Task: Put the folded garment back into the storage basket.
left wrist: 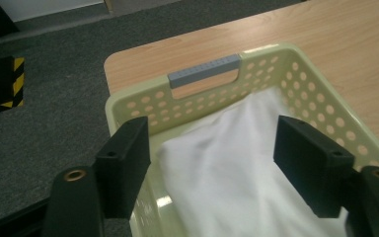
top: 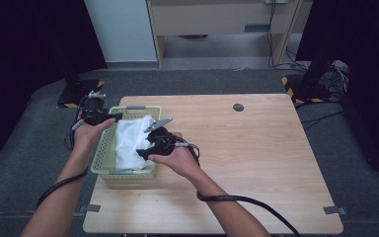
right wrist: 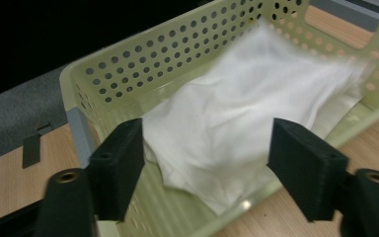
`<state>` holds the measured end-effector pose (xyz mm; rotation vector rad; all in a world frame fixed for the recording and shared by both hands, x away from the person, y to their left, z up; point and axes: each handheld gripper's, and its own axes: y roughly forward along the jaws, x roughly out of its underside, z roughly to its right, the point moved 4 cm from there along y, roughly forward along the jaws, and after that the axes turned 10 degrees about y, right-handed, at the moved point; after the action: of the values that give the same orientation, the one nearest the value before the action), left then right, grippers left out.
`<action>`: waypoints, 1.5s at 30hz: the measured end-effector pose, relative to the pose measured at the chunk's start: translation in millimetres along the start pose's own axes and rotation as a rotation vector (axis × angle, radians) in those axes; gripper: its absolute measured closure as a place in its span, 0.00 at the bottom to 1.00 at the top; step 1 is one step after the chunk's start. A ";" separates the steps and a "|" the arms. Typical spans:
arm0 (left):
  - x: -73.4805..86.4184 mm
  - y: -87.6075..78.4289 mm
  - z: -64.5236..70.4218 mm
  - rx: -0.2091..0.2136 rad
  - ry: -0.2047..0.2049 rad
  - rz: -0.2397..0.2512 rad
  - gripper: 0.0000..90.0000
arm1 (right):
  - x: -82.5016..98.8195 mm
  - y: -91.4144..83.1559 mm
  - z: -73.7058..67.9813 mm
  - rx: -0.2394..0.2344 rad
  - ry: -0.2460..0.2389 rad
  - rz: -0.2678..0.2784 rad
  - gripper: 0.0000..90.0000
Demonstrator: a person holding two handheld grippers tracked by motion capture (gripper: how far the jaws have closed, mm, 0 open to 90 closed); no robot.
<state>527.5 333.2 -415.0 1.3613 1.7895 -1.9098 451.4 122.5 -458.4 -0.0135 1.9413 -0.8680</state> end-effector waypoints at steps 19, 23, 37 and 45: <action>-10.0 12.7 70.2 0.101 0.083 -0.035 0.15 | 41.7 -67.4 28.7 0.066 0.038 0.006 0.09; -14.2 15.8 82.3 0.118 0.096 -0.031 0.13 | 50.2 -75.4 36.0 0.096 0.049 -0.005 0.09; -34.1 14.8 131.6 0.174 0.161 0.012 0.11 | 75.8 -112.2 67.1 0.167 0.089 -0.014 0.08; -43.3 18.3 167.0 0.215 0.217 0.016 0.11 | 93.9 -134.0 84.4 0.208 0.128 -0.019 0.08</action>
<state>484.5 165.3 -422.2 1.7077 1.6956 -2.0650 422.4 -58.4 -476.9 0.1505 1.9612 -1.1029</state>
